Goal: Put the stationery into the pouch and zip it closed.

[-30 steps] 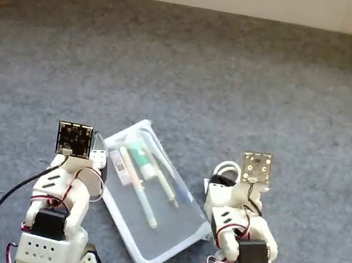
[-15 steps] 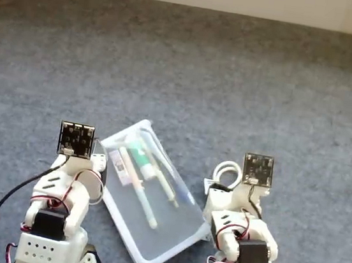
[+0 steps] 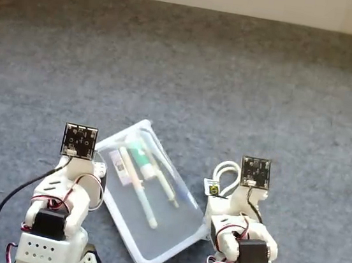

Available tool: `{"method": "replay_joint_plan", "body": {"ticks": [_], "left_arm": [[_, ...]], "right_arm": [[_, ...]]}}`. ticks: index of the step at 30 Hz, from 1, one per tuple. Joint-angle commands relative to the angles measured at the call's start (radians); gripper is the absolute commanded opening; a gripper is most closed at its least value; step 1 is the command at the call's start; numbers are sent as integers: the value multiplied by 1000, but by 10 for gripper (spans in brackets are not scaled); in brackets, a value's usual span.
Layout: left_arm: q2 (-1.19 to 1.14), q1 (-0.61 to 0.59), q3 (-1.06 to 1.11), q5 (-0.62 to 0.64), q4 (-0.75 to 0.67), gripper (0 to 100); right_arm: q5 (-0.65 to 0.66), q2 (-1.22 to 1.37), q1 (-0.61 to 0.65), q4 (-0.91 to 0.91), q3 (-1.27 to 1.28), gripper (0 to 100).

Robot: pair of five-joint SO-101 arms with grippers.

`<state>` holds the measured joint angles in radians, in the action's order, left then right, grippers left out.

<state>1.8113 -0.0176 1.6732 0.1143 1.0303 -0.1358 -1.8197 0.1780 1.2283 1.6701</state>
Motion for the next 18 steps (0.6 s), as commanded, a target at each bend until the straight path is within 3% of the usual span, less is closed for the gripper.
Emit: {"method": "replay_joint_plan", "body": {"ticks": [1, 18], "left_arm": [[18, -15, 22, -8, 58, 5], [18, -16, 22, -8, 104, 5]], "right_arm": [[-11, -13, -10, 15, 120, 5], [-12, -13, -10, 16, 120, 5]]}}
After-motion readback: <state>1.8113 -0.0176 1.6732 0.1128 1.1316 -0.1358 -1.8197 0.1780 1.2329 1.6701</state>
